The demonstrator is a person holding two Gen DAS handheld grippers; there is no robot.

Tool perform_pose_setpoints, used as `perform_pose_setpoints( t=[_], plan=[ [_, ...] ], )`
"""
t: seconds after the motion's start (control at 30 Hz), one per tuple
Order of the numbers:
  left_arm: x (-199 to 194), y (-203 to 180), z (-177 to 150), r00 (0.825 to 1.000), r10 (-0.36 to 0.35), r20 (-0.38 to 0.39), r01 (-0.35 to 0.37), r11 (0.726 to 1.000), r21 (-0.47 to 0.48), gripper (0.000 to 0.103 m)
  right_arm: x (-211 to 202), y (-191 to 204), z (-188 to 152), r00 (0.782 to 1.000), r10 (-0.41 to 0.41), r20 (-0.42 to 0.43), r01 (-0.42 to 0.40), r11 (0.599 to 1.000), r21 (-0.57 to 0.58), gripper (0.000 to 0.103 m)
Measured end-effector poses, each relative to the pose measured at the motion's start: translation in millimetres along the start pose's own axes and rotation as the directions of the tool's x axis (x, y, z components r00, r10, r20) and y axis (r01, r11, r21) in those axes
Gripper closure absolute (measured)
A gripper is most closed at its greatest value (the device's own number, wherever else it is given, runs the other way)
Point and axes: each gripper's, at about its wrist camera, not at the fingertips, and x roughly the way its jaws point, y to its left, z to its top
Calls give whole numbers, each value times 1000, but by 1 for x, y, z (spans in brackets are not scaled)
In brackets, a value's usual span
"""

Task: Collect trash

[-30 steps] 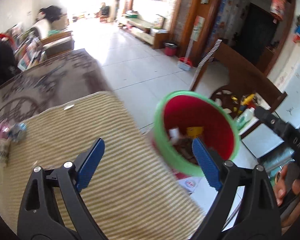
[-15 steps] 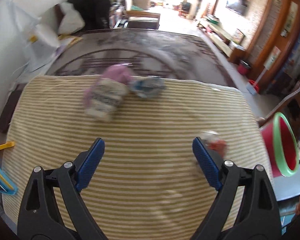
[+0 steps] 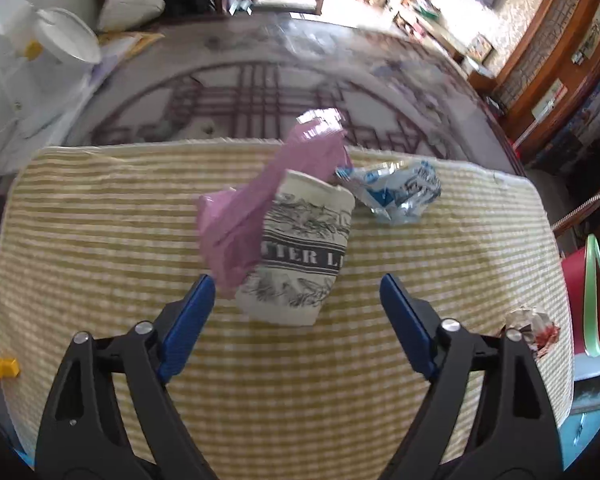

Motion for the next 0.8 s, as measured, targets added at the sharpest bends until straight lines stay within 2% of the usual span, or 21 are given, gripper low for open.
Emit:
perform_pose_setpoints(
  t=[0.07,0.1,0.13,0.17,0.43,0.67,0.8],
  plan=[
    [9,-5,2,1000,-13,-24,13,1000,9,30,-2,-2,0,1000,-19,2,18,1000,18,27],
    [14,-7,2,999,-13,-30,14,1000,15,37,-3,-4,-1,1000,-31,4,31,999,29,27],
    [17,-9,1,999,-11,-38,12,1000,18,53,-4,-5,-1,999,-40,5,39,999,37,27],
    [20,-9,1,998,-17,-53,18,1000,16,55,-4,-5,-2,999,-47,6,46,998,43,27],
    [-9,-1,-16,997,-76,-17,77,995,57,55,15,7,1,998,-49,-31,50,998,23,27],
    [-32,22,-67,993,-85,-82,89,995,51,55,66,31,6,994,-22,-107,16,998,-56,22],
    [-28,33,-83,991,-66,-117,70,997,36,55,101,39,5,984,-63,-166,44,992,-114,23]
  ],
)
